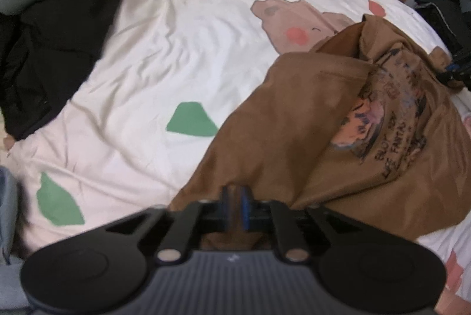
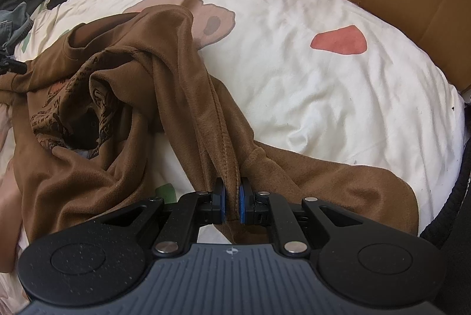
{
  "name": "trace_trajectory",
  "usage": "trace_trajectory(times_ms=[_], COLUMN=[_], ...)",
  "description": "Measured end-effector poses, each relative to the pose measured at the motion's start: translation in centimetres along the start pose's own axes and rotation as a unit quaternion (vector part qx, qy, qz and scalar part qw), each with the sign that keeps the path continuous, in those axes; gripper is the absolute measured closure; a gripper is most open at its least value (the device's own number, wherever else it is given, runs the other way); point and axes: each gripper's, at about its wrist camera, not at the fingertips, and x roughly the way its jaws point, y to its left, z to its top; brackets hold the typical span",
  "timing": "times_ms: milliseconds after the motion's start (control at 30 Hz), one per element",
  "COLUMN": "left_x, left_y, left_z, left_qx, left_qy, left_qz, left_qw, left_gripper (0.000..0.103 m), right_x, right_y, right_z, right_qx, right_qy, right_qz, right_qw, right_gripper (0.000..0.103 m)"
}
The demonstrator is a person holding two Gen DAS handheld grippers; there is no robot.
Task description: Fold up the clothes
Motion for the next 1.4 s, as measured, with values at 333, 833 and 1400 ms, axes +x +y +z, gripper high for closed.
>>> trace_trajectory(times_ms=[333,833,1400], left_x=[-0.1,-1.7,0.5], left_y=[0.7,-2.3,-5.5], left_z=[-0.7,-1.9,-3.5], left_qx=[-0.005,-0.012,-0.037], left_qy=[0.009,0.001,0.029], left_qz=[-0.003,-0.042,-0.099], left_qw=[0.9999,0.9991,0.994], left_gripper=[0.101,0.102,0.1], right_x=[0.0,0.0,-0.1], right_y=[0.0,0.0,0.1], right_z=[-0.1,0.0,0.2], right_qx=[-0.003,-0.007,-0.011], right_qy=[0.001,0.002,0.006], right_qz=[0.002,0.004,0.005], right_qw=[1.0,1.0,1.0], right_gripper=[0.096,0.096,0.096])
